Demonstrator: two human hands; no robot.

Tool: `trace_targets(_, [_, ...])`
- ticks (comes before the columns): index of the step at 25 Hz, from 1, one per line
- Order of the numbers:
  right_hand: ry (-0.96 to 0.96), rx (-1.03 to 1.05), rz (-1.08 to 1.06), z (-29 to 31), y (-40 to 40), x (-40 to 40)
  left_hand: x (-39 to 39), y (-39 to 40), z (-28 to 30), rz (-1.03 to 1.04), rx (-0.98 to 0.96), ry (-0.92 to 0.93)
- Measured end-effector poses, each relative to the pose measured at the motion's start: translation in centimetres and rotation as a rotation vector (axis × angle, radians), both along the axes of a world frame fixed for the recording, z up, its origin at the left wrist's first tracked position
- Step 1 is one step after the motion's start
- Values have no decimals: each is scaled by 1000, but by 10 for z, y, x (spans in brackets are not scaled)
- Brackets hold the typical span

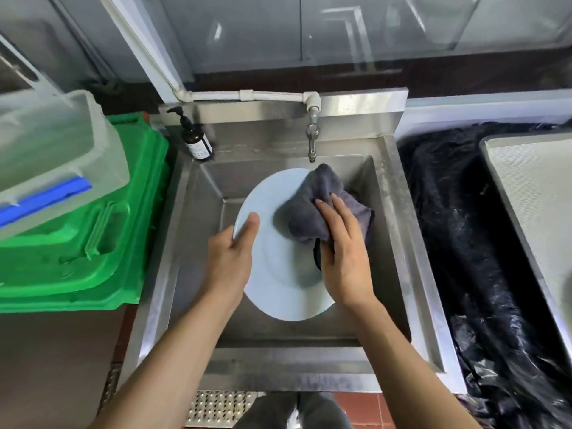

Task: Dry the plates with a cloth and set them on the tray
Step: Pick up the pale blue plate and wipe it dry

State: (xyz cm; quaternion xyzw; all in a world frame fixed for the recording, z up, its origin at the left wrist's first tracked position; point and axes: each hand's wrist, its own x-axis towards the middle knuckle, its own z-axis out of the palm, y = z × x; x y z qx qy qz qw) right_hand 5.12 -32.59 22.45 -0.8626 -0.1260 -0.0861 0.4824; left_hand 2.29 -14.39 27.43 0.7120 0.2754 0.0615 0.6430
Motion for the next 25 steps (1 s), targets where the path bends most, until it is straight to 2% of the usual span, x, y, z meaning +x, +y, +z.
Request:
trace_targets(6, [-17, 45, 89, 8, 17, 14, 3, 6, 27, -34, 218, -133])
trace_targets(11, [17, 209, 224, 24, 47, -12, 14, 1, 46, 3, 214, -187])
trace_targets(15, [-39, 116, 358, 14, 26, -32, 19, 13, 53, 47, 163, -241])
trace_targets(17, [-13, 66, 317, 4, 15, -32, 15, 17, 50, 43, 132, -223])
trace_targets(22, [86, 144, -50, 9, 20, -5, 7, 12, 53, 7, 79, -193])
trace_targets(25, [61, 311, 26, 38, 50, -3, 9, 5, 60, 4, 139, -225])
